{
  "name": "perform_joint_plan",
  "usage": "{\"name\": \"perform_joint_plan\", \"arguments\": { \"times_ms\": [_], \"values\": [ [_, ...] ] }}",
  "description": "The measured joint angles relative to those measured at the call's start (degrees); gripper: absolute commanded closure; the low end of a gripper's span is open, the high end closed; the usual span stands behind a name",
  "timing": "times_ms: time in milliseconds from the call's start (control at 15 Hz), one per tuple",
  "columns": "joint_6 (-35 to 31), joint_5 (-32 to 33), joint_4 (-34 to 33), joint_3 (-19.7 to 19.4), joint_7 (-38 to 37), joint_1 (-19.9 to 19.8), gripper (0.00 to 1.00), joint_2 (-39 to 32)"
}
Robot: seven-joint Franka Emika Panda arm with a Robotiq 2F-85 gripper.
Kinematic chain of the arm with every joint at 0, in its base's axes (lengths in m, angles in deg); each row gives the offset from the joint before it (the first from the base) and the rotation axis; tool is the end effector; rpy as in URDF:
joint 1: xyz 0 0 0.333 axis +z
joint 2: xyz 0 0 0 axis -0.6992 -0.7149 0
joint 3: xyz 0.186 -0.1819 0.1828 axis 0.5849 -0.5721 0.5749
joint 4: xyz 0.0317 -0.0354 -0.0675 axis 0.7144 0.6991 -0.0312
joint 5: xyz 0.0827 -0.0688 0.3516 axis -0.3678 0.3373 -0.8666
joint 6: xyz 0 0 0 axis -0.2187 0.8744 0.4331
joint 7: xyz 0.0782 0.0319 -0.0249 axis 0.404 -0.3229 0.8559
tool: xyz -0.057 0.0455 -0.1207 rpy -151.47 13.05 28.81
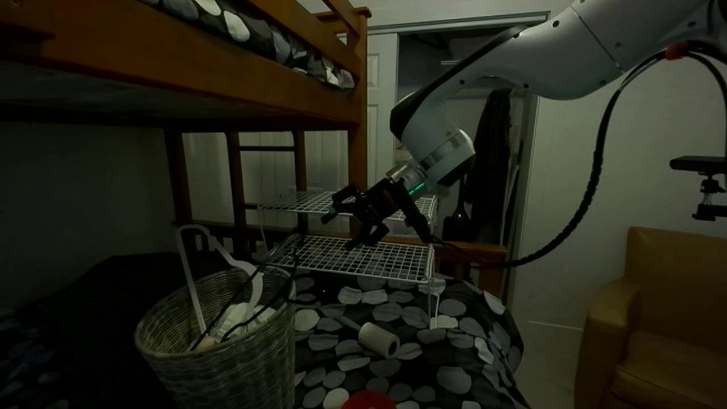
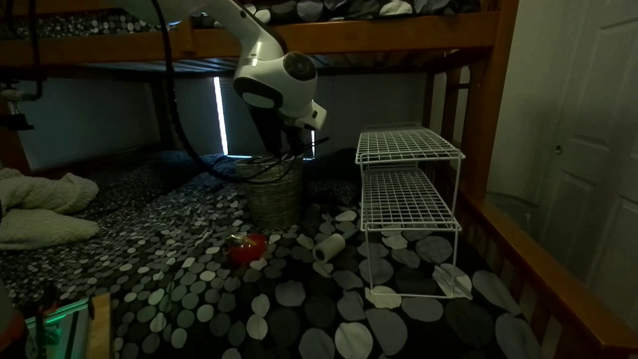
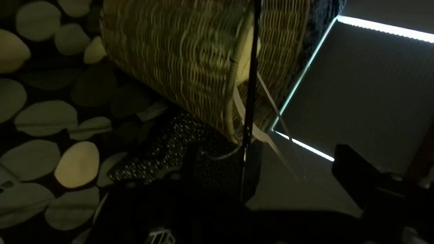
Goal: Put the black hanger on the bed
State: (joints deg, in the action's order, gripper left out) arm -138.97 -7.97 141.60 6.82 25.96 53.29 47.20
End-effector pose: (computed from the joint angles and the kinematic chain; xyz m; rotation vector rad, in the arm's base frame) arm 0.5721 0.1688 0.4034 -2.2172 0.0781 -0.4018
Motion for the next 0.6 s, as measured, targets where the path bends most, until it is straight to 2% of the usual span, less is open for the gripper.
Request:
{"name": "perform_joint_plan", "arguments": {
  "times_ms": [133,333,600],
  "values": [
    [-4.96,-4.81,-3.25,1.19,3.09,0.02,0.00,-2.73],
    [-10.59,-7.74,-8.42,2.40,5.09,0.22,0.04,-7.90],
    [-12.96,-10.29,-16.33,3.49,8.29,0.66,0.40,-16.24]
  ]
}}
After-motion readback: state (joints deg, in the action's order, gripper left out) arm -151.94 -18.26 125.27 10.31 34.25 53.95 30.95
